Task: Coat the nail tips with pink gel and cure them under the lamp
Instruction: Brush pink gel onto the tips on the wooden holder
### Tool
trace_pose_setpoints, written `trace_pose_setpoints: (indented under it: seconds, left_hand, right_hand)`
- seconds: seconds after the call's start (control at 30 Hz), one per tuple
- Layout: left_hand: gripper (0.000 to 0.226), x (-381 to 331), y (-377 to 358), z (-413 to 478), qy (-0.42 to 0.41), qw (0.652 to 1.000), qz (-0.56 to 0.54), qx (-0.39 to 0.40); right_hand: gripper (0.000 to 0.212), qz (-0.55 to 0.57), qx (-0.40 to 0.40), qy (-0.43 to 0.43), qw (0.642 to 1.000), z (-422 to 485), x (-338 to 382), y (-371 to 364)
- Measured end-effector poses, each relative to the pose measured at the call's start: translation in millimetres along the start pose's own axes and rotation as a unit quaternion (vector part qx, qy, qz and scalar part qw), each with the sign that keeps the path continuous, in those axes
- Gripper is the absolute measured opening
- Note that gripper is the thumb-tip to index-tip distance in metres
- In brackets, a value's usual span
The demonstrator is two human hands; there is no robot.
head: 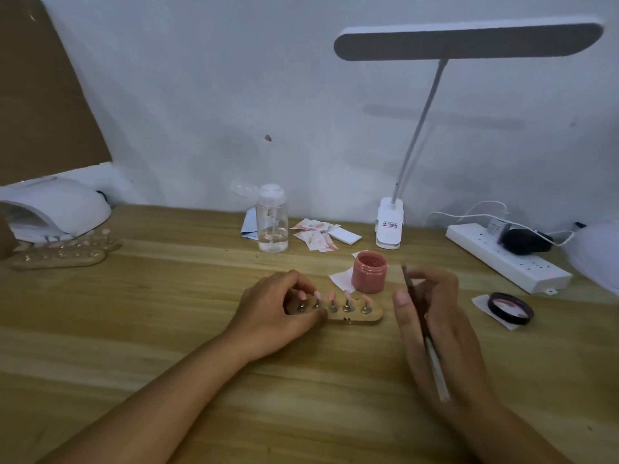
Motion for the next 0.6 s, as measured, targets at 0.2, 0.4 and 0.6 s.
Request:
trace_pose_setpoints:
  seconds: [0.2,0.4,0.6]
  left_hand:
    - [0.012,1.7,-1.2,3.2,-0.001,0.998,-0.055,-0.007]
    - [0.015,-7.6,-3.3,6.3,-0.035,0.999,-0.012,-0.014]
    - [0.008,-26.7,6.4,-0.3,-0.092,0.988,0.099,-0.073]
  right_hand:
    - [0.024,0.133,-0.006,-0.092,0.987,12.0,-12.1,8.2]
    - [0.010,0.212,0.036,-0.218,0.952,43.5,-33.7,1.0]
    - [0.010,0.084,0.065,-0.250,0.962,77.7,-44.5,-11.9]
Point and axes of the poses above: each hand's wrist, its own z-axis towards the middle knuckle, its own y-axis out of the back of the hand, x = y × z, the point moved 10 cm from there along z, towards the middle knuckle, and after that the axes turned 9 degrees about -y, right-handed, at the moved point
